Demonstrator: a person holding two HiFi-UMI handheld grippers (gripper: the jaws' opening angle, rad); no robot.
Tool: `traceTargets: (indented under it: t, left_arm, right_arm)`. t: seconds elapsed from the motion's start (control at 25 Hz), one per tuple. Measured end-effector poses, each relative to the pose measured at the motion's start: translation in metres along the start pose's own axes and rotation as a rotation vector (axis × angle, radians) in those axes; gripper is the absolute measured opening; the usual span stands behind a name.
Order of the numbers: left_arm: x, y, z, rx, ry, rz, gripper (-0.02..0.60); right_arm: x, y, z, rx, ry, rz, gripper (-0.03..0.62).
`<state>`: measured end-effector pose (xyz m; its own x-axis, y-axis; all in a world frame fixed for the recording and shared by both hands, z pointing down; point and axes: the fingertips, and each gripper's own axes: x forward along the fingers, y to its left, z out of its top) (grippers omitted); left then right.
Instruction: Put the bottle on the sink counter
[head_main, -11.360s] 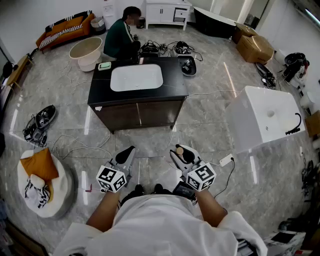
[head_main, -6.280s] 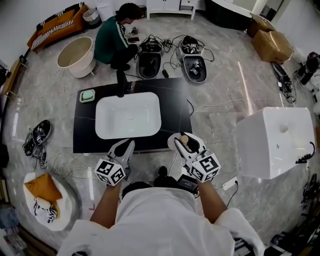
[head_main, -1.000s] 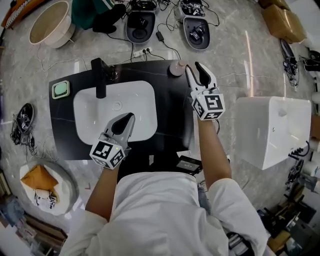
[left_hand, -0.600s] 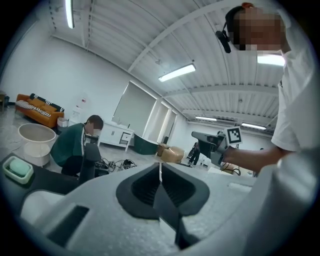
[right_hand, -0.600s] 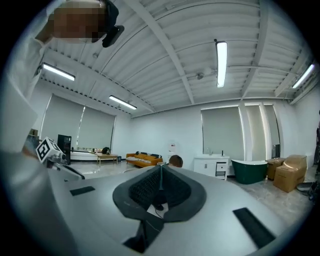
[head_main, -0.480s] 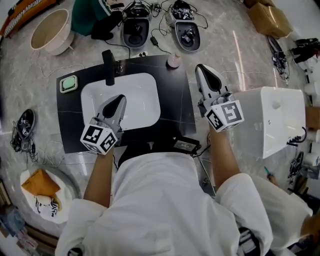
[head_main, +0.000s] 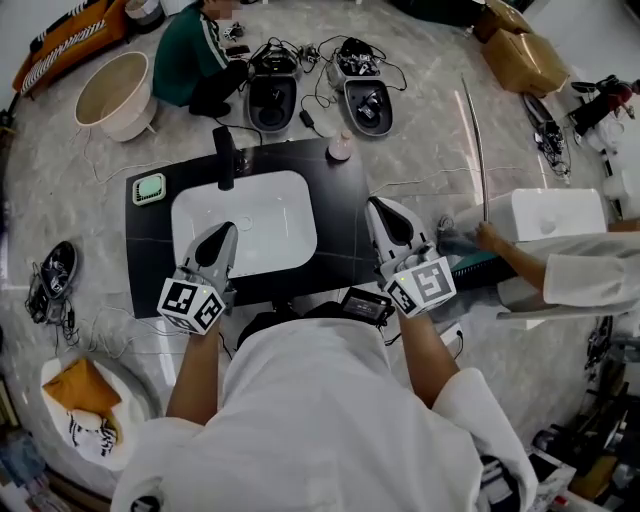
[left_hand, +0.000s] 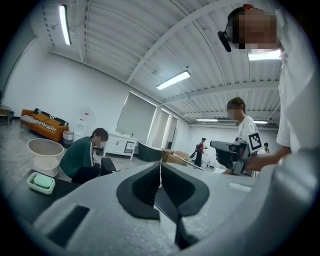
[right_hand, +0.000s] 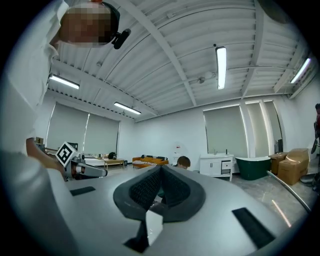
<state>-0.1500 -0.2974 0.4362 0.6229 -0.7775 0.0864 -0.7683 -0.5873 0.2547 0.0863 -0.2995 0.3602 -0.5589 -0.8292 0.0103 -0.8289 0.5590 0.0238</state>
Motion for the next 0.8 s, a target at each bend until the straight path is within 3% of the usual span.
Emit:
traceTargets:
  t: [0.32,0.8]
  left_arm:
    - [-0.033,-0.053,-0.016,0.014,0.000,0.138,0.021]
    - [-0.092,-0.156,-0.072,0.007,0.080,0.210,0.021]
  right_arm:
    - [-0.080,-0.027,-0.029,0.041,0.041,-0.119,0.015]
    - [-0.188,0.000,-0.076,0.126,0.086,-0.094,0.015]
